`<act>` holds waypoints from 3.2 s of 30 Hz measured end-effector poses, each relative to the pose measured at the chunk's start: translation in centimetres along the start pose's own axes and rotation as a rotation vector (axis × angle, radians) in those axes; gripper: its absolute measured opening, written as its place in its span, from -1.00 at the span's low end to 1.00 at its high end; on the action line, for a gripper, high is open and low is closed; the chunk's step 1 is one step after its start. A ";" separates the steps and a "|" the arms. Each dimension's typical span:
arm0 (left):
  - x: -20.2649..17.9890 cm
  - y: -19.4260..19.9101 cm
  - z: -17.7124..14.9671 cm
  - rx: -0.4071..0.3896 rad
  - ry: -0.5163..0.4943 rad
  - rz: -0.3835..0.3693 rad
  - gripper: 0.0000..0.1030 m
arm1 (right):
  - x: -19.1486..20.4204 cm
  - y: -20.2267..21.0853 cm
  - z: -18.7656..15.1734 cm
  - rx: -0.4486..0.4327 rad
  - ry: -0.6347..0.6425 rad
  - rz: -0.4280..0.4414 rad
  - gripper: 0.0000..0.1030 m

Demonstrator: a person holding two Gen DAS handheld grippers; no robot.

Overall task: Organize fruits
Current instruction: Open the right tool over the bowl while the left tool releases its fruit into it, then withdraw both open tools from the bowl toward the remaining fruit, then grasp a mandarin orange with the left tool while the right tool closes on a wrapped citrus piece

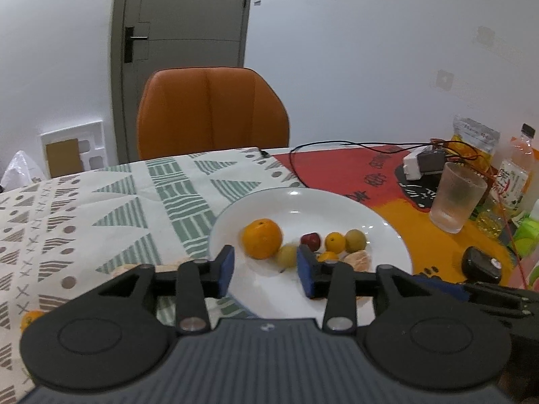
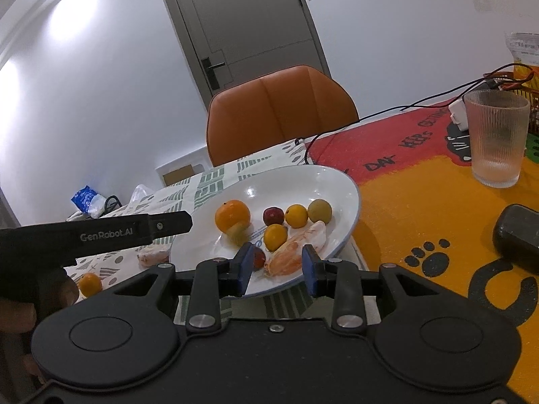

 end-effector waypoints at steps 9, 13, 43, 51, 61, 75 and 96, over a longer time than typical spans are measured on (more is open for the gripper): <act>2.5 1.8 -0.4 -0.013 0.017 0.075 0.37 | 1.6 -0.2 -0.2 0.005 0.017 0.030 -0.36; 3.8 2.8 -0.5 -0.029 0.030 0.105 0.48 | 2.4 -0.4 -0.3 0.009 0.024 0.044 -0.31; 12.4 8.8 -3.1 -0.053 0.149 0.245 0.69 | 10.5 -1.0 -1.4 -0.010 0.122 0.135 0.80; 13.4 9.3 -4.0 -0.046 0.162 0.252 0.69 | 12.1 -1.2 -1.7 -0.004 0.142 0.164 0.80; 15.1 9.3 -4.9 -0.039 0.201 0.278 0.66 | 13.4 -1.6 -2.2 0.013 0.160 0.185 0.80; 16.6 7.9 -6.3 -0.001 0.244 0.277 0.23 | 15.6 -2.8 -3.0 0.061 0.198 0.208 0.43; 19.6 9.0 -6.4 -0.041 0.322 0.296 -0.31 | 20.2 -6.6 -3.2 0.119 0.313 0.150 0.60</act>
Point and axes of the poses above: each gripper's, at about its wrist camera, not at the fingertips, and y roughly against the way its jaws point, x to its left, z to its top, the point moved 8 cm from there along -y, roughly the way its jaws point, and after that the axes turned 9 degrees about -z, right-handed, at the moved point
